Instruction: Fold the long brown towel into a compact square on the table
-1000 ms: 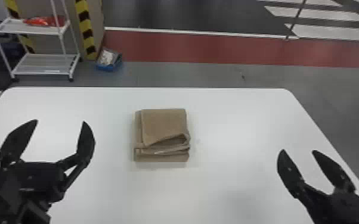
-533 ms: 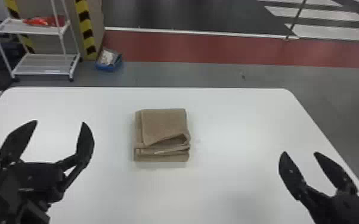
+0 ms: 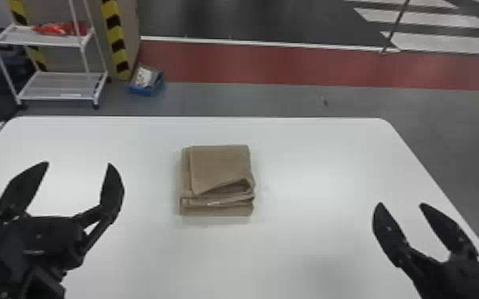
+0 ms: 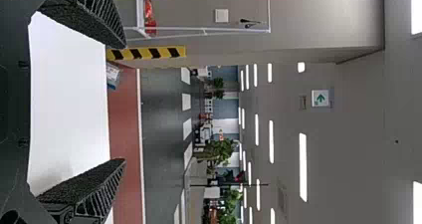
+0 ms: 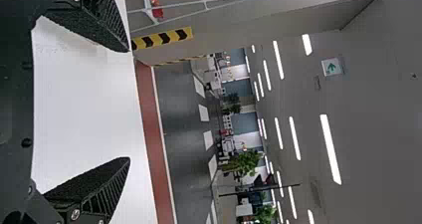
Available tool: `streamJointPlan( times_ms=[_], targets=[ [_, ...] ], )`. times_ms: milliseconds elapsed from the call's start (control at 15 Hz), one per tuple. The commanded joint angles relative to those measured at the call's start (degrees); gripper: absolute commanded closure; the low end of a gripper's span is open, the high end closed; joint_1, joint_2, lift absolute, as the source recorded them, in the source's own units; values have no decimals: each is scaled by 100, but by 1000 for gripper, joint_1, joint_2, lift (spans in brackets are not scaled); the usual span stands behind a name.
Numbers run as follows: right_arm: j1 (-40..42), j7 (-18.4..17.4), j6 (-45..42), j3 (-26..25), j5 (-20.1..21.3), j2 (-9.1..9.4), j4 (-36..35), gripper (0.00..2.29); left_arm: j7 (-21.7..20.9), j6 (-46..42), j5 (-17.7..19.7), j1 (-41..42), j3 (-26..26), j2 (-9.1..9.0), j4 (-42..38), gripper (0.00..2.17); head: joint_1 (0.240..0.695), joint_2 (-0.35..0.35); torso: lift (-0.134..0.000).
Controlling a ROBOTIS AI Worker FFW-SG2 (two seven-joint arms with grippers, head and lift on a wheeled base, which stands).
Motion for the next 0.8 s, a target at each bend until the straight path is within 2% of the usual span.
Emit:
streamJointPlan(
  times_ms=[0, 733],
  targets=[
    [-21, 1, 16, -3, 3, -9, 16, 113, 0, 29, 13, -14, 8, -1, 11, 83, 695, -113, -128],
    [-109, 1, 51, -3, -5, -18, 130, 113, -18, 64, 31, -58, 0, -1, 73, 83, 695, -113, -128]
  ],
)
